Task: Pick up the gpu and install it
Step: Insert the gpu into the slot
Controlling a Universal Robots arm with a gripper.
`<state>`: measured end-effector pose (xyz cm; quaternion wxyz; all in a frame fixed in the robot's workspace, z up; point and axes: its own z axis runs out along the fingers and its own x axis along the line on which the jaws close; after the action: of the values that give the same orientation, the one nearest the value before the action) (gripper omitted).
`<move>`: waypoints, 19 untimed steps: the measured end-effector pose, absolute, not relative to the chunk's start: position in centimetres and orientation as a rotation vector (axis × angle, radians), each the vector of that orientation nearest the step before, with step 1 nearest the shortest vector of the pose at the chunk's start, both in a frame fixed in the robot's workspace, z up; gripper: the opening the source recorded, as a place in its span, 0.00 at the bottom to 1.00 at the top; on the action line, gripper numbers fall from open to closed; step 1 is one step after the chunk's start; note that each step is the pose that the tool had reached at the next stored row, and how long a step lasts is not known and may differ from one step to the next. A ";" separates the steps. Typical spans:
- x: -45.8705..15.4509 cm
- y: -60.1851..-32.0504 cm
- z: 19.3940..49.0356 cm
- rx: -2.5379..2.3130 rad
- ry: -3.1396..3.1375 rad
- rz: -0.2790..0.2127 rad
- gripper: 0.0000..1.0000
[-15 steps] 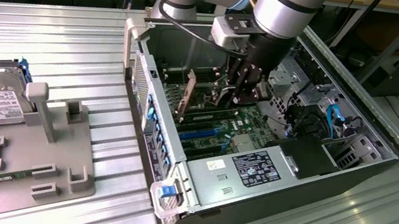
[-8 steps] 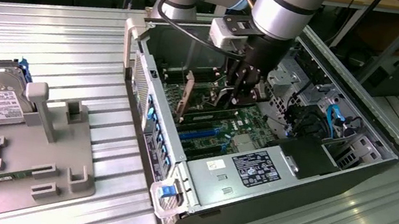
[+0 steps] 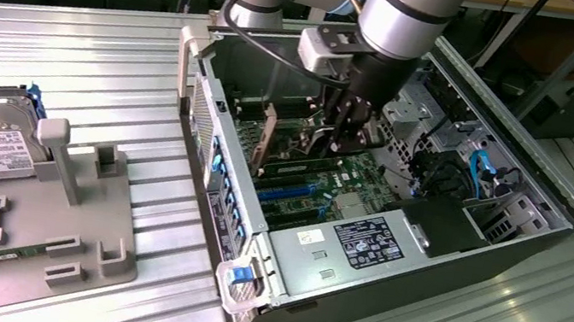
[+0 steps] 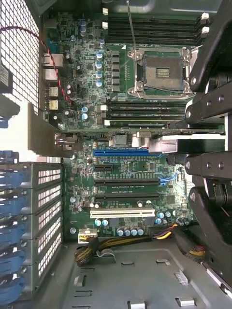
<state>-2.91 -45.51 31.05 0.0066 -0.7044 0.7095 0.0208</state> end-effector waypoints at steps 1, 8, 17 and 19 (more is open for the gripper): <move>-2.9 -45.5 31.0 -2.204 2.220 0.065 0.28; -3.2 -45.5 30.8 -2.204 2.220 0.065 0.28; -3.4 -45.5 30.5 -2.204 2.220 0.065 0.28; -3.5 -45.5 30.3 -2.203 2.219 0.065 0.28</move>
<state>-3.48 -45.51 30.34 0.0068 -0.7044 0.7095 0.0207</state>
